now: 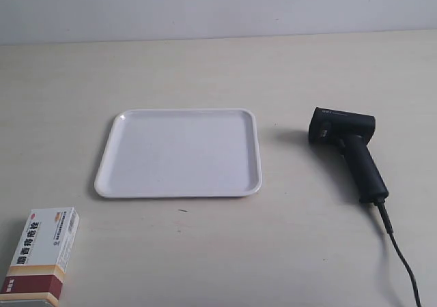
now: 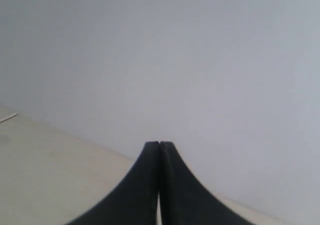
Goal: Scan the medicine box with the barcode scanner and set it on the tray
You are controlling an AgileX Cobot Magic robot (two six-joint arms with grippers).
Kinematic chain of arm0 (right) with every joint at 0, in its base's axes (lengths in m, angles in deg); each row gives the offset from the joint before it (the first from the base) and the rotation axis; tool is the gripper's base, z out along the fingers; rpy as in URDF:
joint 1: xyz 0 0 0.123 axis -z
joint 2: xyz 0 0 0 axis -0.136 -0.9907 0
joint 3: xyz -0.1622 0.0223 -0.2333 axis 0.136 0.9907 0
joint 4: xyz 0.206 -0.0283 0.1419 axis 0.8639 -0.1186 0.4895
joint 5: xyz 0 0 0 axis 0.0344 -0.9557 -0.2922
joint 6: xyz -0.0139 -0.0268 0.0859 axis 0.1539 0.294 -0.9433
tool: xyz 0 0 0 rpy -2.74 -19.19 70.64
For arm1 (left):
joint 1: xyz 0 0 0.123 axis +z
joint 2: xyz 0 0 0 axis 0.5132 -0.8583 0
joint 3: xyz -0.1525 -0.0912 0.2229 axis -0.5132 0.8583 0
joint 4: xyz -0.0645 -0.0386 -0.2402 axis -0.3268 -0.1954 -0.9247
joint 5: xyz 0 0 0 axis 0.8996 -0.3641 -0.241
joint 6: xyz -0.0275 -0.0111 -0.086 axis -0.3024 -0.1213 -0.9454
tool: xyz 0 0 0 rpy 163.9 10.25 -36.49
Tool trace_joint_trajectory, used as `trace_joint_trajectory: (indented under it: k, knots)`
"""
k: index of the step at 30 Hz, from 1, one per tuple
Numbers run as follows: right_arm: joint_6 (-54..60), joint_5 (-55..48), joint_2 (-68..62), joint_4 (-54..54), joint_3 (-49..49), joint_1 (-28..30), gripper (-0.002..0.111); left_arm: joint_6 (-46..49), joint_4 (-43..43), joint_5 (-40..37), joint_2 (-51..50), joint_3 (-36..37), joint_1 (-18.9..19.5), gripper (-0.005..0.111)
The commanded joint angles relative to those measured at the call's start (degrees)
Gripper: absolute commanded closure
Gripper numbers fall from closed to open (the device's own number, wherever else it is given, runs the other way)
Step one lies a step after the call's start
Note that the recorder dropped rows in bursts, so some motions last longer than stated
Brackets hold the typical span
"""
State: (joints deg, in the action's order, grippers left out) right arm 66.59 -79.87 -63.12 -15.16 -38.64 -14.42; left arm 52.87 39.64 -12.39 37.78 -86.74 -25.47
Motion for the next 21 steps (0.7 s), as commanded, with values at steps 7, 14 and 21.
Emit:
trace_joint_trajectory:
  k: [7,14,21]
  knots:
    - [0.0,1.9,0.4,-0.6,0.2,0.0,0.108,39.7,-32.4,-16.2,-30.2,-7.6,-2.8,0.106]
    - [0.0,1.9,0.4,-0.6,0.2,0.0,0.108,54.9,-47.3,-18.6,-51.1,-7.6,-8.7,0.060]
    - [0.0,1.9,0.4,-0.6,0.2,0.0,0.108,64.8,-49.5,-20.0,-60.2,-7.6,-15.6,0.034]
